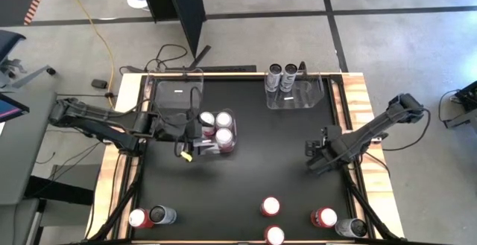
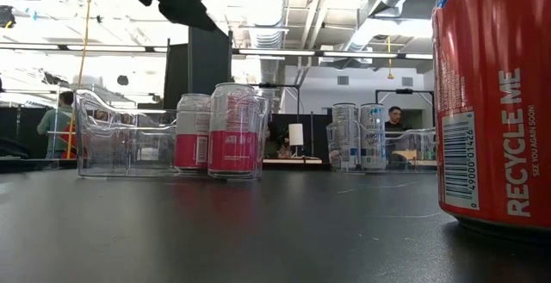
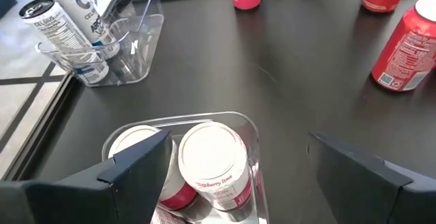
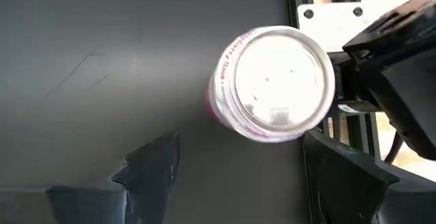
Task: Sort soda cans
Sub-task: Put the pink-white soda can into the bottom transparent bin
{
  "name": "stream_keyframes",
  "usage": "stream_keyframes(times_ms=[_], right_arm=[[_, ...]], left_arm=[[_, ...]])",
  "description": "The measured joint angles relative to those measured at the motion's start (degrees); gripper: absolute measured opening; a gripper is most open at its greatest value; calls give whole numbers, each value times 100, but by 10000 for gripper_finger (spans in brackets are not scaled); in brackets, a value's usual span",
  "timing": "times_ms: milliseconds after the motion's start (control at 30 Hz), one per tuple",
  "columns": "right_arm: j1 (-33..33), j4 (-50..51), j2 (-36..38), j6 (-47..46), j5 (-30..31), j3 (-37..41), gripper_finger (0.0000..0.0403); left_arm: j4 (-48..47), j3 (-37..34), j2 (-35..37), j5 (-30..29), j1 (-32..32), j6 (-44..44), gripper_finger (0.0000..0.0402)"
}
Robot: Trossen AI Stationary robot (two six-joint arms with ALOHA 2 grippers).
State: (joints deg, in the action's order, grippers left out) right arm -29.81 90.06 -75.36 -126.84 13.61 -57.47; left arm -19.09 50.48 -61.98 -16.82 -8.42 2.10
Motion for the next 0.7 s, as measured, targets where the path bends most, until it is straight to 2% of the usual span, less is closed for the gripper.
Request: stream_keyframes(times_ms=[333, 700], right_arm=[[297, 1, -255, 96, 67, 0, 328], [274, -158, -599, 191, 107, 35, 328]], left_arm=[[1, -4, 0, 77, -64, 155, 332], [7, -7, 0, 132, -62, 177, 332]])
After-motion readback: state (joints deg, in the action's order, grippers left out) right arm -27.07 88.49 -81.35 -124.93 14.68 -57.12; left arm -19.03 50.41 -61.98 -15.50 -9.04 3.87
